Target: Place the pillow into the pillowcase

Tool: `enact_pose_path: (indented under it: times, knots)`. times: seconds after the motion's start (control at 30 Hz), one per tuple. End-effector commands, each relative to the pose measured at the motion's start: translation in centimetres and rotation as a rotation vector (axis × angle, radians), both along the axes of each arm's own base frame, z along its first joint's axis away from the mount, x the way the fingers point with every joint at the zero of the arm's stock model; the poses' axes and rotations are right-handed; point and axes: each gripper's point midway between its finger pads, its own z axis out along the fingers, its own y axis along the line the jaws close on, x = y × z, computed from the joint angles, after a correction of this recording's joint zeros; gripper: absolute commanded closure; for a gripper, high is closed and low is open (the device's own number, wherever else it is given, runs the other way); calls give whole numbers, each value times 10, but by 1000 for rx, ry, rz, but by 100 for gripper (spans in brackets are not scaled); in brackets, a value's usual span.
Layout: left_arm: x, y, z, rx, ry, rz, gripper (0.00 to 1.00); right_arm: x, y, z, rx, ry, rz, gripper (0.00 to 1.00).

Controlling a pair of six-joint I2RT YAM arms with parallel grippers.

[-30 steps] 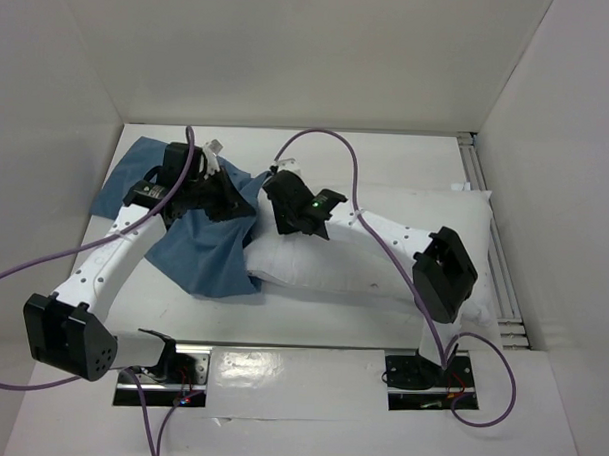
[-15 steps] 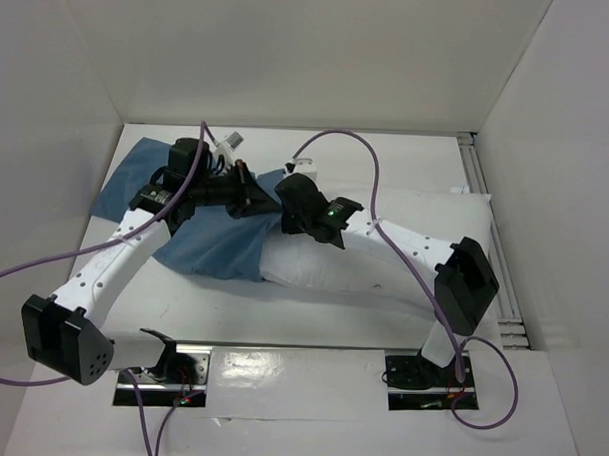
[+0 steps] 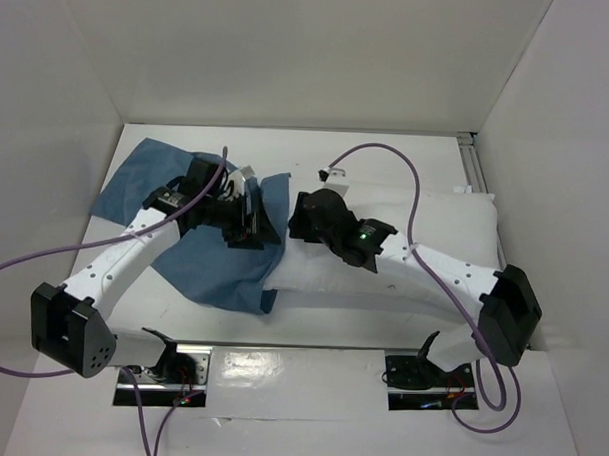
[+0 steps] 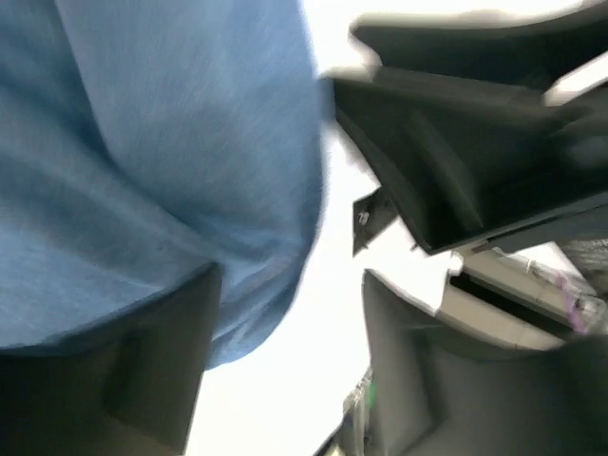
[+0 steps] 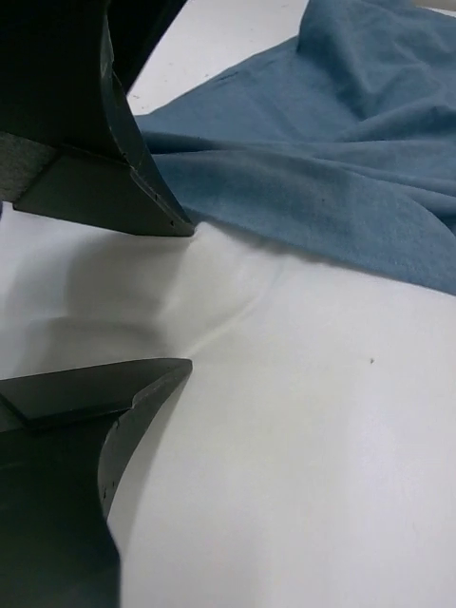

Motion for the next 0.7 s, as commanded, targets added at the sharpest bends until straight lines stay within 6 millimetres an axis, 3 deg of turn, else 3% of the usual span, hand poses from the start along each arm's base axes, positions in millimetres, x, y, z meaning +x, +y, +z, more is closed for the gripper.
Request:
enact_pose_path:
  times: [0.0, 0.03, 0.07, 0.13, 0.17, 0.2, 0.23, 0.27, 0.3, 0.33, 0.37, 0.4, 0.47, 0.5, 0.67]
  knots:
    - [30, 10, 43, 72, -213, 9, 40, -4, -31, 15, -68, -28, -73, 40]
    - [40, 17, 47, 105, -238, 40, 60, -4, -32, 22, -68, -39, -67, 39]
    - [50, 19, 63, 101, -283, 64, 67, -4, -33, 30, -68, -51, -60, 37]
    - [70, 17, 65, 124, -291, 85, 70, -1, -37, 45, -94, -78, -62, 33]
    - [84, 17, 81, 112, -325, 103, 65, 4, -36, 55, -114, -103, -61, 28]
    - [95, 16, 82, 122, -335, 104, 57, 7, -37, 59, -124, -108, -76, 25]
    - [113, 12, 63, 154, -281, 116, 46, 7, -41, 58, -162, -99, -80, 23]
    - [124, 11, 59, 173, -272, 126, 36, 8, -40, 59, -168, -94, -79, 21]
    - [141, 7, 74, 166, -306, 137, 24, 15, -39, 66, -176, -98, -85, 19]
    - [149, 8, 65, 198, -273, 145, 20, 21, -50, 64, -205, -83, -114, 15]
    - [169, 11, 35, 273, -218, 172, 17, 25, -53, 63, -220, -71, -109, 14]
    - [186, 11, 47, 288, -250, 197, 16, 33, -53, 67, -224, -63, -110, 12]
    - [199, 18, 25, 396, -204, 221, 16, 43, -70, 61, -264, -6, -115, 9]
    - [212, 13, 13, 420, -191, 219, 16, 48, -73, 55, -300, 14, -98, 9]
    - [226, 12, -27, 513, -142, 191, 16, 58, -105, 56, -365, 62, -139, 6]
